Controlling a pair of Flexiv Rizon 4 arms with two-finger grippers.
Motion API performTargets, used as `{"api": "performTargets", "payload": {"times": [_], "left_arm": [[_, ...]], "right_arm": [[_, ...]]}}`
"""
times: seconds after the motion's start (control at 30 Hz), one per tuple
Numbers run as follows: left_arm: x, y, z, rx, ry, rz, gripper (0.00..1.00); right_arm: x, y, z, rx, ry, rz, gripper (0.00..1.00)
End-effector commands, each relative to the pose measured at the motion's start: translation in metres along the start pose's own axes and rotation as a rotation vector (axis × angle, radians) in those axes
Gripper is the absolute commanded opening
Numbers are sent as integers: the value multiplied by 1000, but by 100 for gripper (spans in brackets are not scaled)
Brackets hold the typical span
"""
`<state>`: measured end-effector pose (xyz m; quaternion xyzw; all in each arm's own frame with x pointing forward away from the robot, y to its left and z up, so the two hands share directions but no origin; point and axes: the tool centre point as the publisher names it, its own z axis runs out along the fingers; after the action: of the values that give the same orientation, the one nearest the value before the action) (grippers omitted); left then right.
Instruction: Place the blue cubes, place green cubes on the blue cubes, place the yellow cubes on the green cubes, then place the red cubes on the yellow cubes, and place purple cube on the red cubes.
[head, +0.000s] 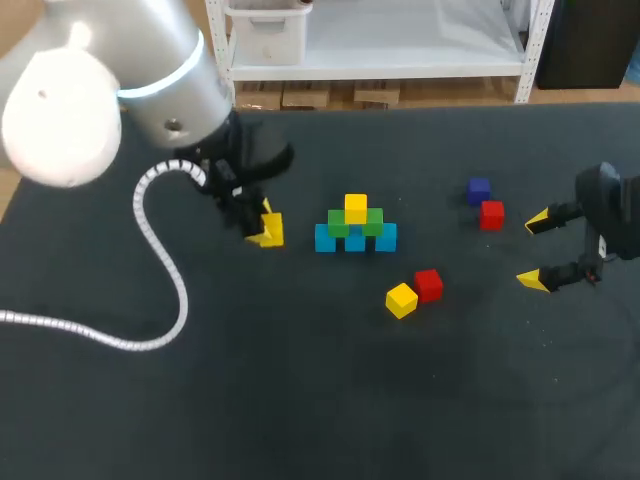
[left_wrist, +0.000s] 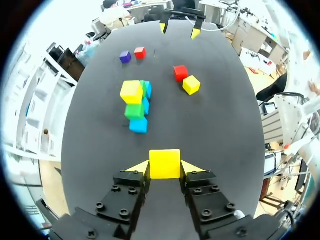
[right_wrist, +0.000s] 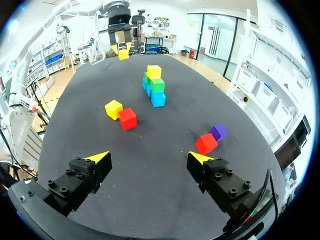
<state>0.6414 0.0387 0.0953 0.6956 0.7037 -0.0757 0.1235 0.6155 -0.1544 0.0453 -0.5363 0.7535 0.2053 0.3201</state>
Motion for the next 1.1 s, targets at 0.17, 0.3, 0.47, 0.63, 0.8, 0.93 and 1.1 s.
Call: {"api": "performTargets", "payload": {"times": [0.17,0.3,0.47,0.63,0.8,0.93,1.1], "left_arm": [[-29,18,2,24,21,50,0],[-39,22,9,38,20,74,0],[-48,28,18,62,10,85,0],[-53,36,24,82,-7,80,0],[-56,44,28,90,-16,76,0],[-57,49,32,95,-11,83,0],[-58,54,36,100,-8,85,0]], "right_arm": [[0,0,1,0,-3,-1,100],[0,0,1,0,-3,-1,100],[0,0,1,0,-3,-1,100],[0,0,1,0,-3,-1,100],[0,0,1,0,-3,-1,100],[0,0,1,0,-3,-1,100],[0,0,1,0,-3,-1,100]]}}
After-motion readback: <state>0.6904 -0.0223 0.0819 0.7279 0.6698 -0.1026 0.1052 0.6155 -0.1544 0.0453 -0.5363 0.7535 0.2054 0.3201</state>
